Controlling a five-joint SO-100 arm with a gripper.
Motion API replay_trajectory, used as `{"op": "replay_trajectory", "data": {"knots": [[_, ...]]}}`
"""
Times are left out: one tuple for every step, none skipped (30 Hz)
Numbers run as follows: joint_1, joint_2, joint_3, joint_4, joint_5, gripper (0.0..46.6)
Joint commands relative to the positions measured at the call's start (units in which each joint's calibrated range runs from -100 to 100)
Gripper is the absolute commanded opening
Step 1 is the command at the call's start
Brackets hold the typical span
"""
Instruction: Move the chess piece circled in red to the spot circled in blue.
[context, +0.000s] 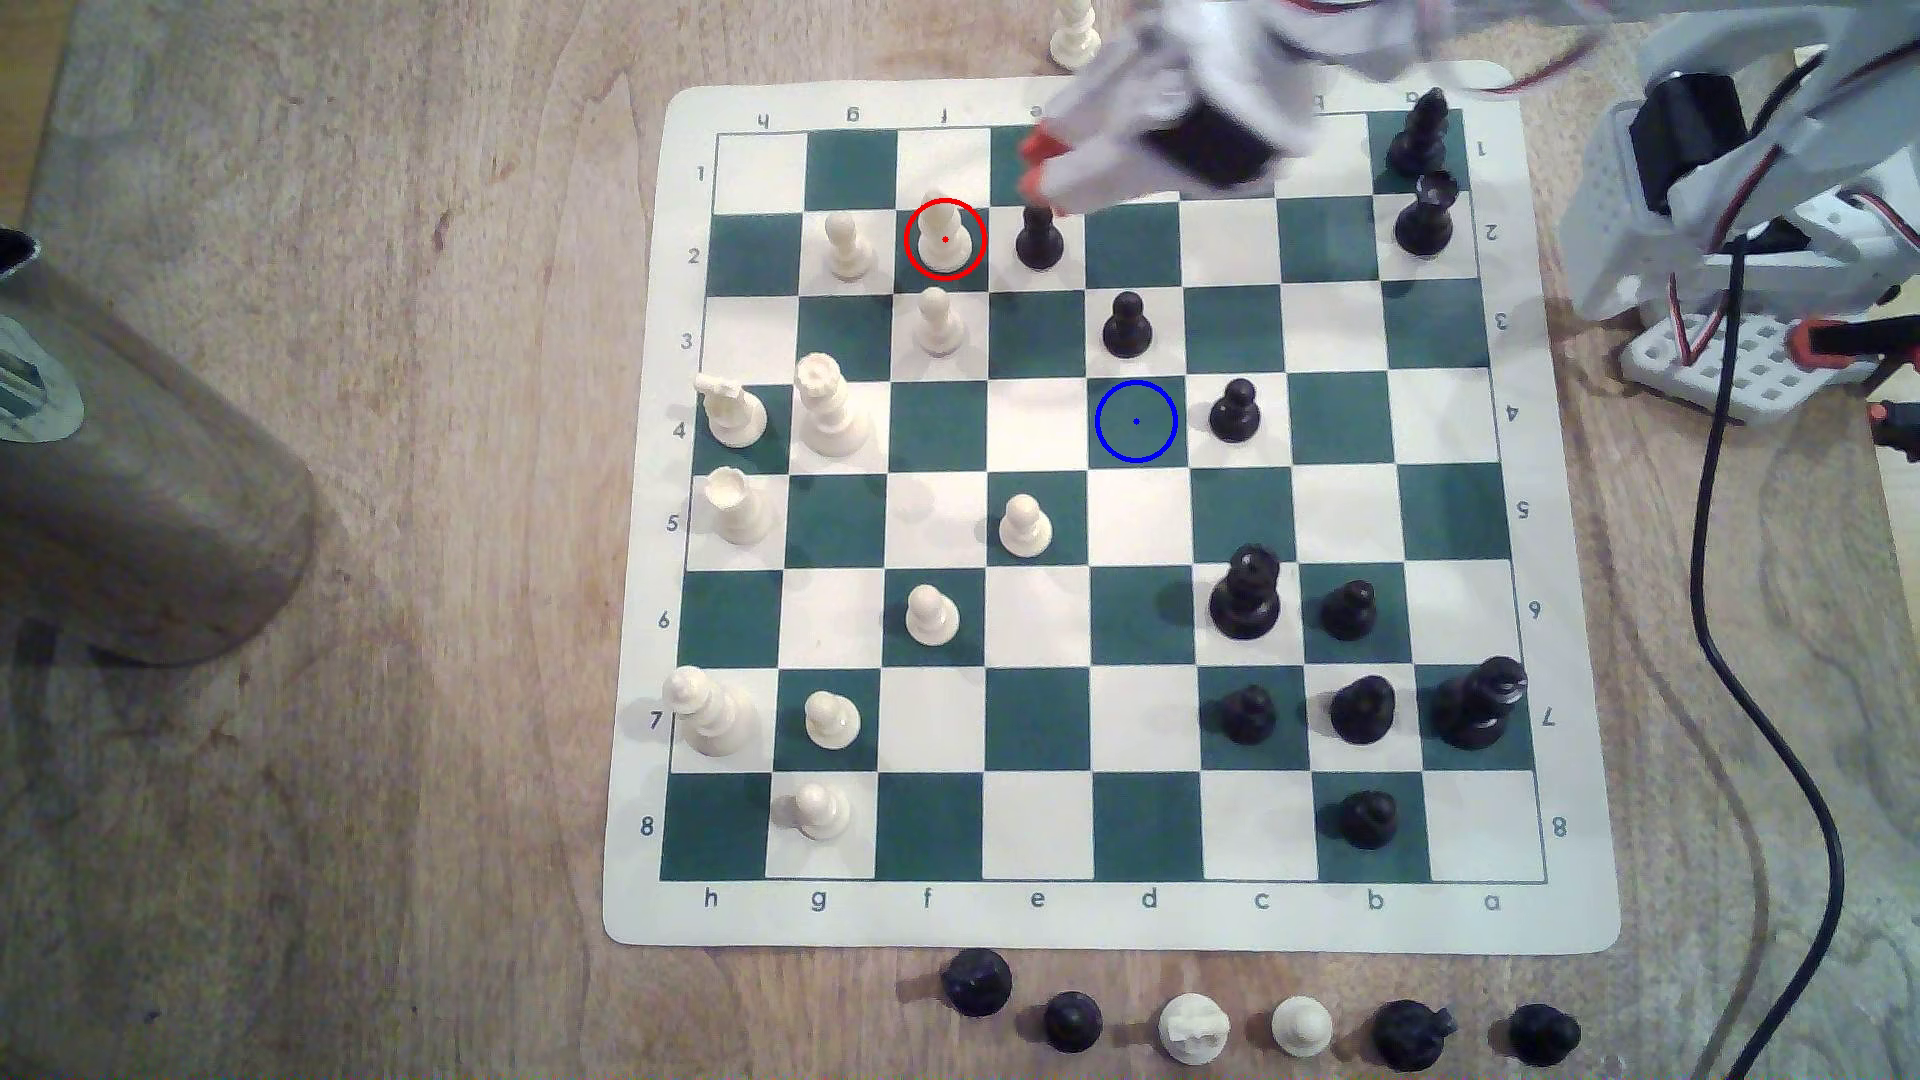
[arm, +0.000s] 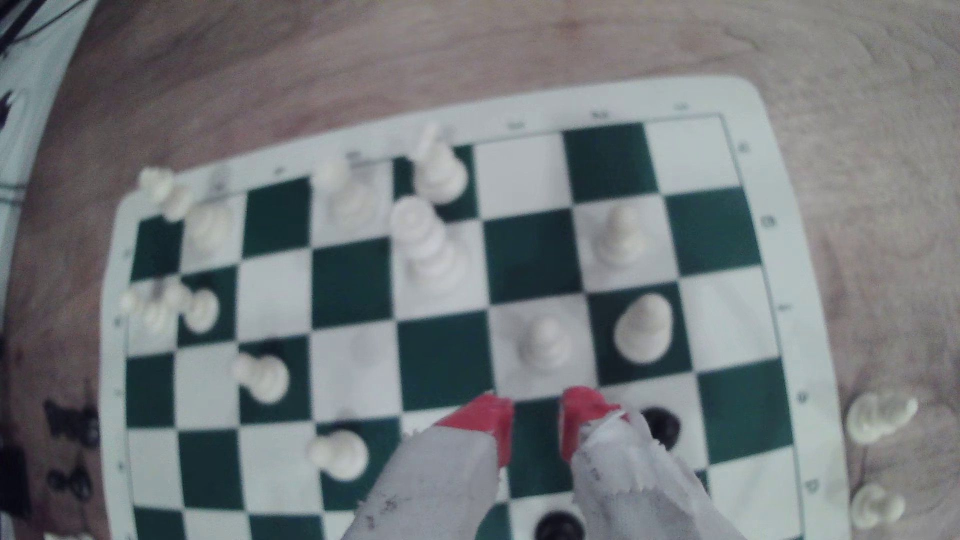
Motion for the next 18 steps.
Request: {"op": "replay_trajectory", "data": {"knots": [[3.05,11.85,-17.26,1.88,-1.51,8.3],[4.15,15.93,-20.34,2.21,-2.05,9.3],[4.85,18.9,-22.33,2.29,-2.3,10.0],[5.16,20.51,-23.33,2.29,-2.49,10.3],[5.48,22.12,-24.42,2.46,-2.64,10.5],[5.79,23.65,-25.32,2.46,-2.78,10.6],[6.18,25.09,-26.05,2.46,-2.93,10.7],[6.49,26.37,-26.68,2.46,-3.08,10.9],[6.73,27.3,-27.14,2.46,-3.13,11.0],[7.04,28.32,-27.5,2.46,-3.13,11.3],[7.67,29.68,-27.59,1.97,-3.13,12.0],[7.9,30.19,-27.59,1.64,-3.13,12.4],[8.21,30.7,-27.59,1.15,-3.08,12.6],[8.37,31.04,-27.59,0.9,-2.98,12.8],[8.68,31.71,-27.68,0.25,-2.88,13.1],[8.76,32.05,-27.68,0.16,-2.83,13.2],[8.76,32.39,-27.68,0.08,-2.78,13.2],[8.76,32.82,-27.68,-0.16,-2.78,13.2]]}}
